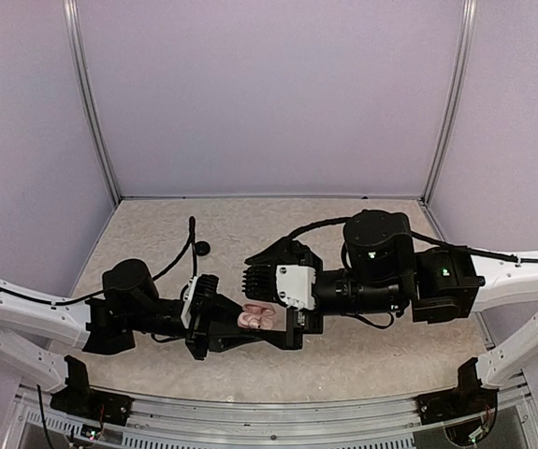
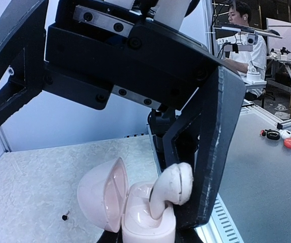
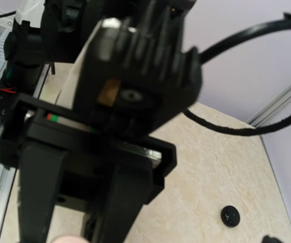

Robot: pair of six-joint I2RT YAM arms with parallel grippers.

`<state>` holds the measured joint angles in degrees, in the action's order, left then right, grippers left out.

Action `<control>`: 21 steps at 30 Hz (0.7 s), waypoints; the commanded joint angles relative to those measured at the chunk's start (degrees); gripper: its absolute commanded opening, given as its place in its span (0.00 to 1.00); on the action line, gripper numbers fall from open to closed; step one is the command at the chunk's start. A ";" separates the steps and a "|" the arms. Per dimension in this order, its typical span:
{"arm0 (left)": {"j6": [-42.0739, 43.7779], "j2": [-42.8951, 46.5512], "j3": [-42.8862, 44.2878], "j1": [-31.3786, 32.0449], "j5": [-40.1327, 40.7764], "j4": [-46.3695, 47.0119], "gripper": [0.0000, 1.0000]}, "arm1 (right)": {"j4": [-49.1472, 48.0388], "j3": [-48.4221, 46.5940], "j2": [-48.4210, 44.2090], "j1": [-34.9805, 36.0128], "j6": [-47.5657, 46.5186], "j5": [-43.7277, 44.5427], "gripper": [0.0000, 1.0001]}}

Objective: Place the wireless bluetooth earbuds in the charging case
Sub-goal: Adjust the left earbud in the left side groove of the charging case.

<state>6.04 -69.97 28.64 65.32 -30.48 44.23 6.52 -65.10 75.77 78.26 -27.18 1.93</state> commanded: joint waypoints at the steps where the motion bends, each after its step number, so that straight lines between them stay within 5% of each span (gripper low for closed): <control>1: 1.92 -0.75 2.06 1.15 0.06 -1.03 0.12 | -2.14 -1.14 0.39 -1.36 1.36 -0.60 1.00; 21: 4.24 -0.60 3.46 2.32 1.63 -3.59 0.12 | -2.95 -0.87 1.63 -3.31 3.16 -5.19 0.99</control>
<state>8.38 -70.52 29.71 66.37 -28.53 41.01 6.00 -65.10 76.86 76.58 -25.56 -1.87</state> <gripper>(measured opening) 0.220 0.995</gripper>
